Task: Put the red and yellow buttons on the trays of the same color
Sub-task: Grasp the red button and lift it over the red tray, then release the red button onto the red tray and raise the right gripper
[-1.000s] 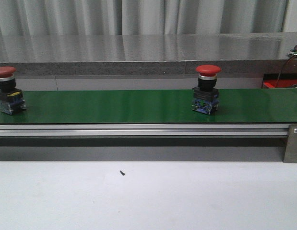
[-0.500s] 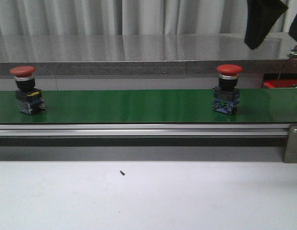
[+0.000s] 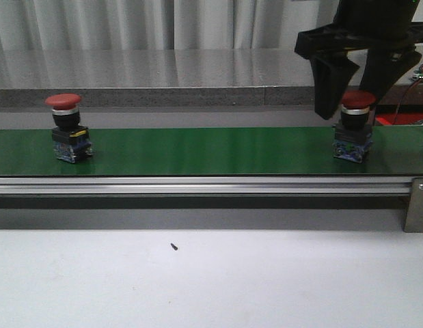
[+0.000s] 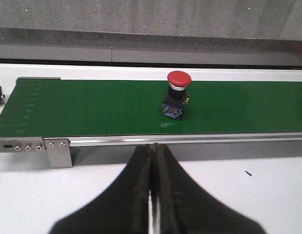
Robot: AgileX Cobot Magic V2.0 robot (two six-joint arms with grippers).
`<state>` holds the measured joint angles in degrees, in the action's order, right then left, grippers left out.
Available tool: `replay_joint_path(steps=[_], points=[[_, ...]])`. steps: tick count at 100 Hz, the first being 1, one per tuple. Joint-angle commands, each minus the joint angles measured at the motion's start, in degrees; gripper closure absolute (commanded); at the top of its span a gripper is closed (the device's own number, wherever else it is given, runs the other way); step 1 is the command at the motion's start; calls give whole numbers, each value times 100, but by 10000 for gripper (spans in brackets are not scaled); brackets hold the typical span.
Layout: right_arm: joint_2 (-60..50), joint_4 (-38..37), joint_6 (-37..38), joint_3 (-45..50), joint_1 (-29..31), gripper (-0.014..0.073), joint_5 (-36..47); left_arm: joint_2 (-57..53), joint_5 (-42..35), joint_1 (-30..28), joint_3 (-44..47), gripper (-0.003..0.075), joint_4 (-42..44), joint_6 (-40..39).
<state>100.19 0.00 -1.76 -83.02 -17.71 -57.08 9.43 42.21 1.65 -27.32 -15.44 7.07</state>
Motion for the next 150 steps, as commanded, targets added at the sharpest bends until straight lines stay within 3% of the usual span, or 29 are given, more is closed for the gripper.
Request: replay_joint_path(steps=[1, 9, 16, 39, 77, 100, 121, 150], points=[[-152, 0, -78, -202, 109, 291, -33, 62, -411, 41, -129, 740, -131, -2], [-145, -101, -78, -202, 132, 394, -47, 62, -411, 41, -129, 740, -131, -2], [-145, -164, -73, -227, 146, 428, -47, 62, -411, 41, -129, 740, -131, -2], [-202, -280, -62, -633, 595, 430, -280, 62, -422, 41, -129, 740, -131, -2], [-91, 157, -74, -1191, 2741, 430, -81, 62, -422, 41, -129, 740, -131, -2], [449, 467, -177, -1472, 3586, 430, 85, 62, -422, 41, -129, 740, -131, -2], [1184, 1081, -272, -1940, 4026, 430, 155, 62, -422, 41, -129, 740, -131, -2], [2025, 1226, -272, -2370, 4084, 430, 196, 62, -422, 41, -129, 740, -131, -2]])
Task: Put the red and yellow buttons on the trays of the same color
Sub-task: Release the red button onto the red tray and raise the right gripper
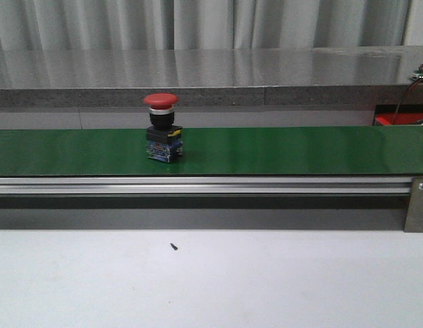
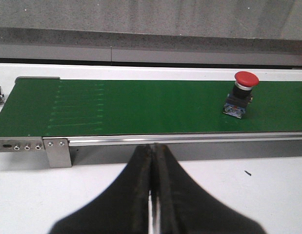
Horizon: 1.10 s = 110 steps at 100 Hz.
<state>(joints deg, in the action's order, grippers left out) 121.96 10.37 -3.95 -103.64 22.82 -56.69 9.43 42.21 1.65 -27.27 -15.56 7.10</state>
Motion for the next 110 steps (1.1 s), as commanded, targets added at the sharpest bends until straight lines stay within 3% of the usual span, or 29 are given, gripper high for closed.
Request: replay_joint_path(steps=[1, 15, 27, 34, 59, 93, 110], points=[[-137, 212, -53, -316, 31, 430, 156, 62, -422, 41, -134, 740, -119, -4], [11, 283, -53, -428, 31, 382, 105, 62, -422, 41, -134, 740, -119, -4], [60, 288, -53, -432, 31, 167, 152, 62, -422, 41, -134, 740, -119, -4], [51, 283, -53, -432, 31, 87, 203, 62, -422, 41, -134, 740, -119, -4], [-643, 283, -260, -432, 31, 88, 295, 62, -422, 41, -134, 740, -119, -4], [-1719, 353, -1031, -432, -326, 78, -765, 62, -422, 41, -134, 740, -119, -4], [-1764, 490, -1231, -432, -883, -52, -1490, 62, -422, 41, -134, 740, -119, -4]])
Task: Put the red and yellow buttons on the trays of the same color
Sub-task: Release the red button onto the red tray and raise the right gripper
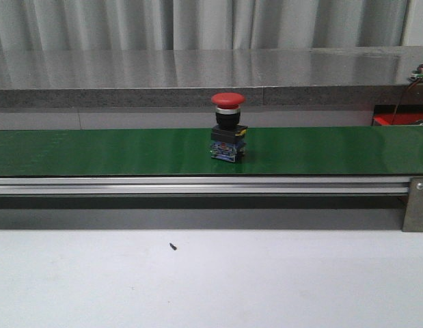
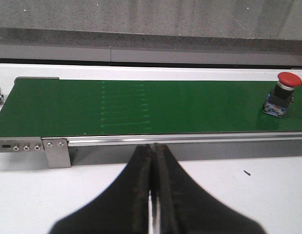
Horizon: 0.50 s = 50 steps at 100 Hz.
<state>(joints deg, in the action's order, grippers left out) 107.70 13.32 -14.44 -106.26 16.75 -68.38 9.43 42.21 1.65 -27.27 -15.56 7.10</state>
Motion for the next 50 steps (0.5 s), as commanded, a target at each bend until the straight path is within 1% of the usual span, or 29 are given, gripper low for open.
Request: replay_joint_path(steps=[1, 11, 22, 33, 41, 50], points=[[-332, 195, -194, -171, -306, -60, -404, 62, -422, 41, -134, 740, -119, -4], [-332, 195, -281, -164, -796, -60, -804, 62, -422, 41, -134, 740, -119, -4], [-332, 181, -320, -154, -1323, -61, -808, 62, -422, 41, -134, 740, -119, -4], [-332, 145, -523, -133, -1863, -61, -808, 62, -422, 41, -134, 740, -119, -4], [-351, -93, -658, -6, -2210, -61, -808, 62, -422, 41, -134, 740, -119, -4], [-438, -308, -810, 269, -2467, -61, -811, 62, -422, 41, -134, 740, -119, -4]])
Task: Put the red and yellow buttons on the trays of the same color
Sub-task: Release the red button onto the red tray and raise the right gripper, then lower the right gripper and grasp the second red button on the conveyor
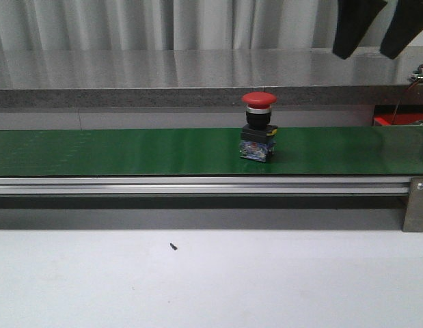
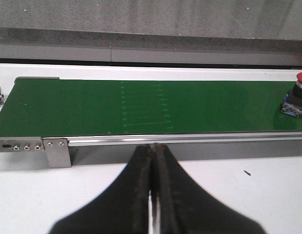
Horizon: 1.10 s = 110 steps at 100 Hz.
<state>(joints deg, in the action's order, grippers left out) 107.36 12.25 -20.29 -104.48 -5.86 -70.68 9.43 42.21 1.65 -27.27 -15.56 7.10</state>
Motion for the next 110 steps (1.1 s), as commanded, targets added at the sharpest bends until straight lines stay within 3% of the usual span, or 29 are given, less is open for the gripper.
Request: replay_joint_path(steps=[1, 31, 44, 110], points=[[-424, -209, -238, 147, -242, -61, -581, 62, -422, 41, -134, 740, -119, -4], [-861, -126, -455, 1066, -411, -61, -574, 62, -422, 41, -134, 740, -119, -4], [-851, 209, -586, 1091, -436, -61, -574, 62, -422, 41, -134, 740, -119, -4], [-358, 223, -686, 1088, -822, -56, -140, 62, -422, 41, -134, 740, -119, -4]])
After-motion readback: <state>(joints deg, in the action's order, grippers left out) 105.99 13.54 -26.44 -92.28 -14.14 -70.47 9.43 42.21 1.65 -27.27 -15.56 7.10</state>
